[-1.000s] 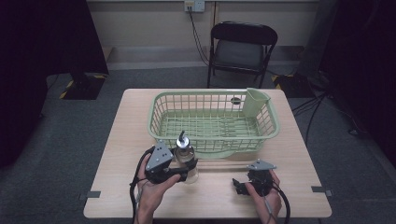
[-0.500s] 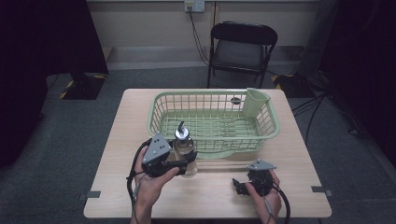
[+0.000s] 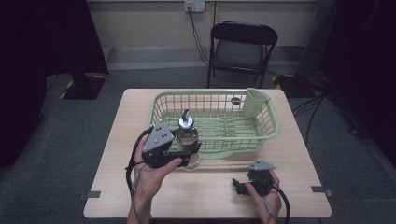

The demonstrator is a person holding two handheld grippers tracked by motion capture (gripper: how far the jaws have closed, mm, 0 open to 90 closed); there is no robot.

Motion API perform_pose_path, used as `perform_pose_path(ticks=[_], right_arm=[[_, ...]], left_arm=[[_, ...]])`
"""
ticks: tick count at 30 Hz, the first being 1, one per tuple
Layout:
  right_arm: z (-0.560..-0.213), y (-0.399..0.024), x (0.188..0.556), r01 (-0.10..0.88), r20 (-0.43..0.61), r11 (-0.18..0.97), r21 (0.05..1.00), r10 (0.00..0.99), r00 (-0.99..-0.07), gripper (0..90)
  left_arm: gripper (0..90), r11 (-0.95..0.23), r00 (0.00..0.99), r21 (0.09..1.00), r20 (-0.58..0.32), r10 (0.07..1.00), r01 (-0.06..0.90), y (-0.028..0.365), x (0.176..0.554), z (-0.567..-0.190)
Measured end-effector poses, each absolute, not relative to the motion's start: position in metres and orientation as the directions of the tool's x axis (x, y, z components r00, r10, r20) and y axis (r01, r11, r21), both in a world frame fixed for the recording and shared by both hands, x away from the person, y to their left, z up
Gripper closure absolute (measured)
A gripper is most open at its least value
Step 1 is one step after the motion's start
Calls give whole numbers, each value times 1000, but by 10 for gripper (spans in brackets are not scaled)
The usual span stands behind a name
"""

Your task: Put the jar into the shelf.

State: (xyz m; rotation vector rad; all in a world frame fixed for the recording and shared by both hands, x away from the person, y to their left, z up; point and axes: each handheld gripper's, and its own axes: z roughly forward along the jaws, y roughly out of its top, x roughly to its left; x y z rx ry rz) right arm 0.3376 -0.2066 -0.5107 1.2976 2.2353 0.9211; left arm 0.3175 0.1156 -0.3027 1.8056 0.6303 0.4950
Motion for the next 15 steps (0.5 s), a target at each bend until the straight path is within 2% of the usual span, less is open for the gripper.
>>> perform_pose_path(ticks=[15], right_arm=[[-511,-207,338,610,-11,354,709,870,-492,0]], left_arm=[[355,-269,805,957,76,588,106,105,346,-253]])
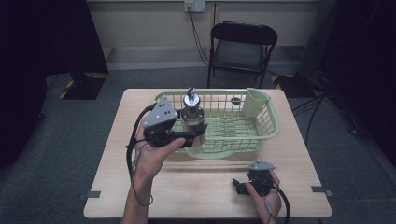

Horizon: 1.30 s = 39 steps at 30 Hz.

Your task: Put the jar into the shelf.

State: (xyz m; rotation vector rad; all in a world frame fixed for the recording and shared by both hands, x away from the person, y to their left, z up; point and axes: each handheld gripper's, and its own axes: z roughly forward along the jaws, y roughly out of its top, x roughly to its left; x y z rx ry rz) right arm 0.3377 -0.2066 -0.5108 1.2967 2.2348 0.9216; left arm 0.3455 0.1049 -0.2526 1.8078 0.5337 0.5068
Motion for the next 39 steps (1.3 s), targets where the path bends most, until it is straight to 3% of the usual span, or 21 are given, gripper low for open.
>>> perform_pose_path(ticks=[15,22,39], right_arm=[[-511,-207,338,611,-11,355,708,870,-493,0],[-511,-207,338,610,-12,356,708,870,-493,0],[-511,-207,338,611,-11,355,708,870,-493,0]], left_arm=[[355,-338,822,937,123,556,88,88,419,-260],[355,-307,827,940,54,560,147,82,456,-276],[356,-372,814,907,60,577,197,72,508,-320]])
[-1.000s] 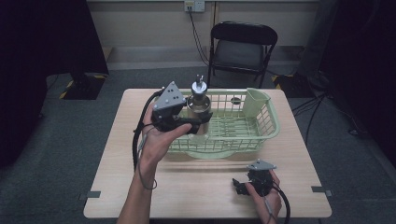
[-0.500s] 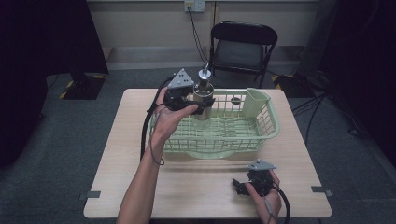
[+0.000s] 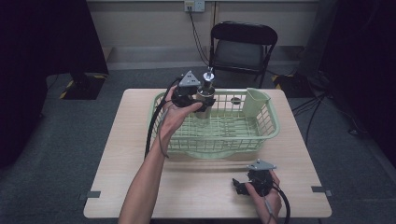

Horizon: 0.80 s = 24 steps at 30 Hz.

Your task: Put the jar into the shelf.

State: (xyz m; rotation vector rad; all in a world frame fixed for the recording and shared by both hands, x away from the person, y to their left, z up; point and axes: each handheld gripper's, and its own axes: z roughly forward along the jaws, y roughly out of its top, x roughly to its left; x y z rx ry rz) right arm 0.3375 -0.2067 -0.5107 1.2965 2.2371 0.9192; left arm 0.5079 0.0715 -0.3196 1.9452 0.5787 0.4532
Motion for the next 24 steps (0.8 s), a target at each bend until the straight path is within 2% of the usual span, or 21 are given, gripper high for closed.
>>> perform_pose_path(ticks=[24], right_arm=[[-511,-207,338,610,-12,356,708,870,-493,0]], left_arm=[[356,-407,807,861,-7,591,306,70,536,-361]])
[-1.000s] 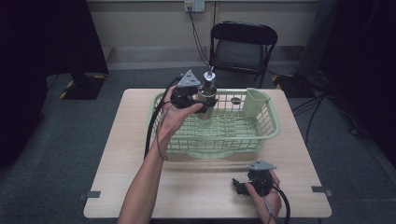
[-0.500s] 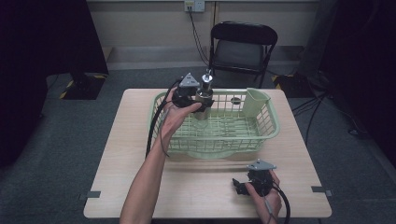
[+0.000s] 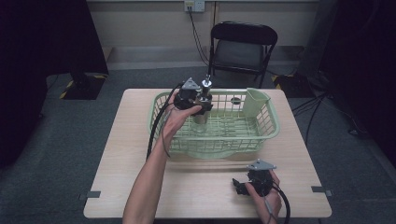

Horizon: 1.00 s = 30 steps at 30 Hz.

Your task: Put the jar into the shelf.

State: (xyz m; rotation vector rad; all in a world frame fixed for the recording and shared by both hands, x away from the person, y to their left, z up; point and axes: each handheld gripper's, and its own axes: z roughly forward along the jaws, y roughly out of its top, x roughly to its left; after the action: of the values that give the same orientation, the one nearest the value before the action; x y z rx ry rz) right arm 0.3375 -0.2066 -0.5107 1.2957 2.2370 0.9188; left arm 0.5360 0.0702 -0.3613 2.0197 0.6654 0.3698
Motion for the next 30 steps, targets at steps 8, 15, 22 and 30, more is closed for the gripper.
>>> perform_pose_path(ticks=[8,15,22,30], right_arm=[[-511,-207,338,610,-12,356,708,870,-493,0],[-511,-207,338,610,-12,356,708,870,-493,0],[-511,-207,338,611,-12,355,708,870,-493,0],[-511,-207,338,611,-11,355,708,870,-493,0]], left_arm=[[355,-416,806,849,-20,591,326,72,539,-371],[355,-415,805,845,-31,593,338,74,539,-373],[354,-421,807,834,-49,588,358,83,536,-373],[352,-457,809,818,-16,588,348,79,530,-371]])
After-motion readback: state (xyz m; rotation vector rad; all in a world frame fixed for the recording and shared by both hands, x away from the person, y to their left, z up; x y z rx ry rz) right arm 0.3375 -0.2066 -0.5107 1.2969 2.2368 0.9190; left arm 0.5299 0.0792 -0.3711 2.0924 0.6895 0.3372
